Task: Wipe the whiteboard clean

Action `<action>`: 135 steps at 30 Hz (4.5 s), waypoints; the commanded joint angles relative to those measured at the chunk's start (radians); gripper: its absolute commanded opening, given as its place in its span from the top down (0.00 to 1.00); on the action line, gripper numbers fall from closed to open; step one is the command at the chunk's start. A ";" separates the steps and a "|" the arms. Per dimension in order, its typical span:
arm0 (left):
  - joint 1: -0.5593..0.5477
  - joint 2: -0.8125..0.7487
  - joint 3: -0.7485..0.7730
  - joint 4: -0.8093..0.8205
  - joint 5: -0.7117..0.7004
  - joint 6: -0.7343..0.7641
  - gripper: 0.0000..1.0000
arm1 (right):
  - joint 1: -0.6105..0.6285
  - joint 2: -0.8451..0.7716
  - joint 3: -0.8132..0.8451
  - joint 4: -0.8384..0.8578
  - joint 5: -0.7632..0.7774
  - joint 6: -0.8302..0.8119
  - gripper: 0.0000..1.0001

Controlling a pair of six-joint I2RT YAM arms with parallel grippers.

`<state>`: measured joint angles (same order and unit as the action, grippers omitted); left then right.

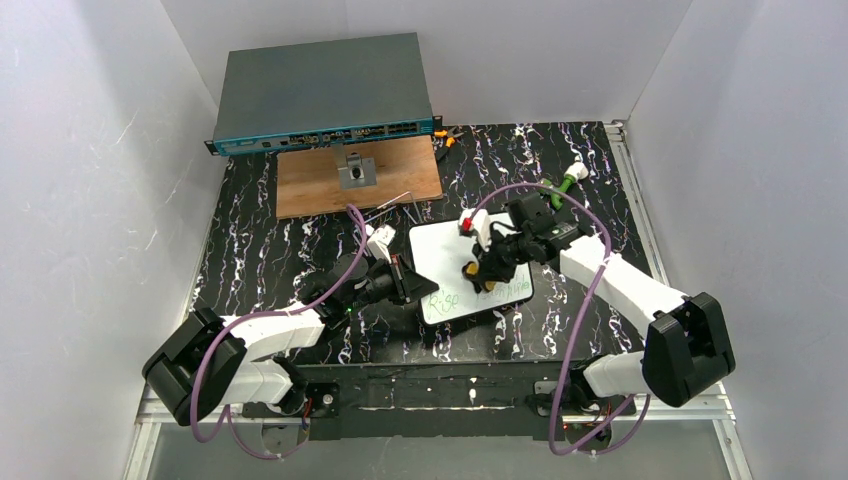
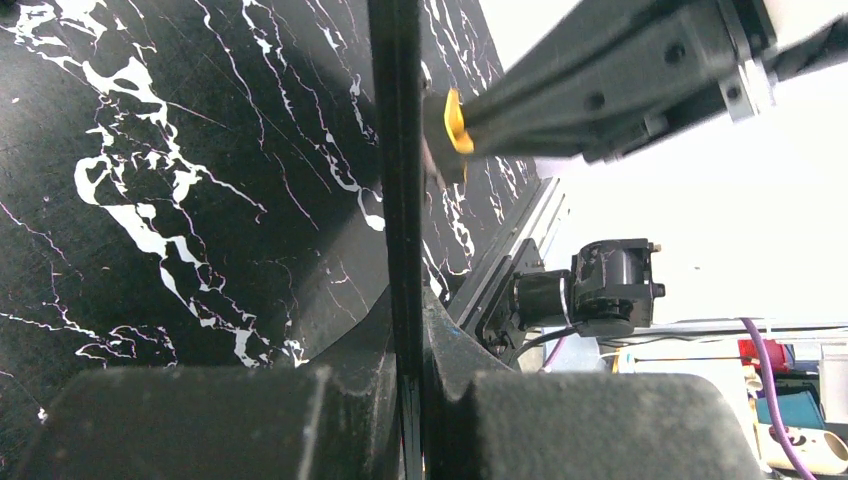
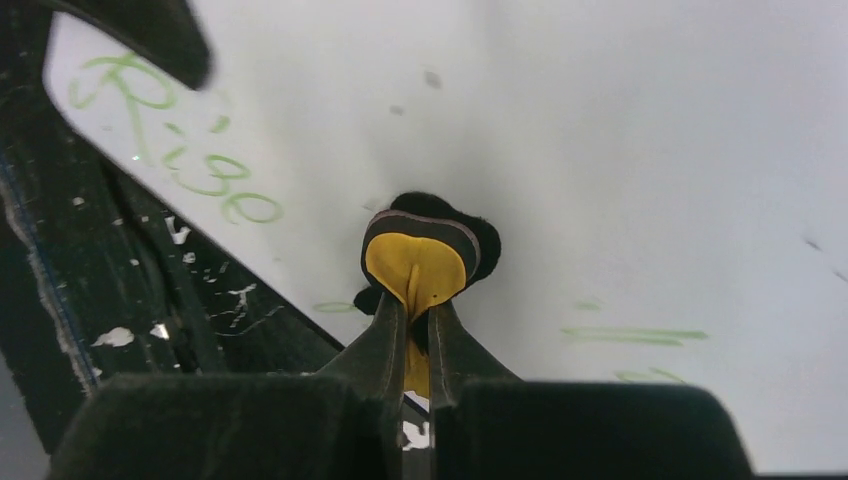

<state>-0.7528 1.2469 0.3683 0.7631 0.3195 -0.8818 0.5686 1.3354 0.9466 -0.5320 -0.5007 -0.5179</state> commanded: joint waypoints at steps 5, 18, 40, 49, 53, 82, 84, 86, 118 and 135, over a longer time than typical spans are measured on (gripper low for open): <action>-0.008 -0.008 0.020 0.112 0.039 0.018 1.00 | -0.115 -0.025 0.005 0.063 0.071 0.025 0.99; -0.006 -0.026 0.009 0.107 0.029 0.020 1.00 | -0.024 -0.019 0.025 -0.021 -0.054 -0.037 0.99; -0.005 -0.026 0.002 0.125 0.031 0.012 1.00 | -0.068 -0.024 0.027 -0.053 -0.171 -0.035 0.99; -0.005 -0.034 0.003 0.119 0.033 0.013 1.00 | -0.222 -0.012 0.015 0.137 0.153 0.132 0.99; -0.005 -0.039 -0.001 0.123 0.030 0.012 1.00 | -0.223 -0.026 -0.029 0.120 0.098 0.086 0.99; -0.004 -0.060 -0.010 0.109 0.021 0.022 1.00 | -0.192 -0.132 -0.129 0.016 -0.229 -0.062 0.99; -0.004 -0.055 -0.010 0.113 0.023 0.021 1.00 | -0.185 -0.125 -0.126 0.020 -0.215 -0.059 0.99; -0.003 -0.055 -0.012 0.112 0.023 0.021 1.00 | -0.185 -0.122 -0.130 0.045 -0.166 -0.043 0.99; 0.004 -0.062 -0.025 0.125 0.026 0.020 1.00 | -0.343 -0.117 -0.103 0.103 -0.075 0.010 0.99; 0.012 -0.058 -0.032 0.145 0.033 0.014 1.00 | -0.363 -0.108 -0.063 0.057 -0.190 0.026 0.99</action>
<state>-0.7479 1.2255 0.3332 0.7925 0.3374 -0.8753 0.2539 1.2255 0.8185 -0.5255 -0.7326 -0.5640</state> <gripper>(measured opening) 0.043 0.086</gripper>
